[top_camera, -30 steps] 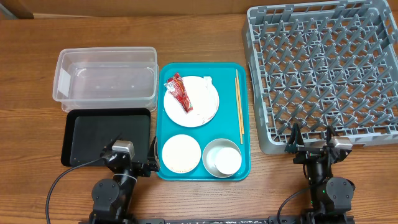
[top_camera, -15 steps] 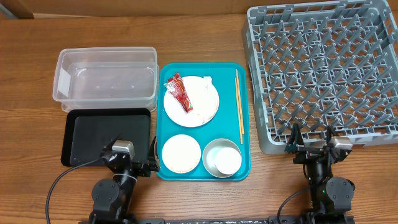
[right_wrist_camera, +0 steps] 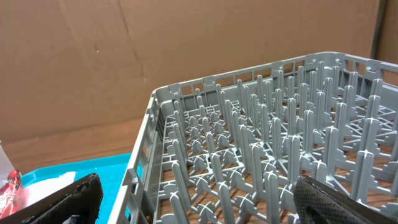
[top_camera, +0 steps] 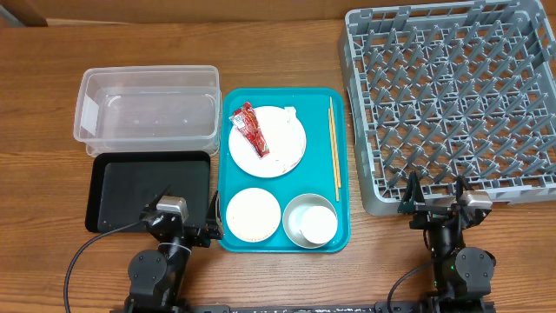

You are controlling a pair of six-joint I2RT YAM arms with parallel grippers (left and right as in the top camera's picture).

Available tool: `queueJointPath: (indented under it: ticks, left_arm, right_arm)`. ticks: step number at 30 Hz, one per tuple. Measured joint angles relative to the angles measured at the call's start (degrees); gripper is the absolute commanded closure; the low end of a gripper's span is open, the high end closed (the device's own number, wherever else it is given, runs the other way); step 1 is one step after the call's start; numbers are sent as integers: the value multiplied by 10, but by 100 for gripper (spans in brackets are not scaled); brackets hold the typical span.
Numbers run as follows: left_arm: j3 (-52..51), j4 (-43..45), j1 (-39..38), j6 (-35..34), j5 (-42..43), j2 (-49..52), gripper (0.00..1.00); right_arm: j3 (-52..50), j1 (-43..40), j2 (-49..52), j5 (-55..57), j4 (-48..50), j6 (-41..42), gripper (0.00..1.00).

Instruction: Sort waste into correct bins and load items into the dishwasher

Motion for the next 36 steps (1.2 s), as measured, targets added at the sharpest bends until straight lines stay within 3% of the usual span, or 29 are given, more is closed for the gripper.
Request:
queueJointPath:
  ticks: [8,16,20,28,36]
  left_arm:
    - [0,0,0,0,0,0,0]
    - [0,0,0,0,0,0,0]
    - [0,0,0,0,0,0,0]
    - [0,0,0,0,0,0,0]
    - [0,0,0,0,0,0,0]
  right_arm:
    - [0,0,0,-15,-1,0,0]
    - [0,0,0,-156,9,21,0]
    - [31,0,0,-215,-63,45,0]
    - [296,0,62,-256,-294,59,0]
    - [596,0,309,-285,-543,53,0]
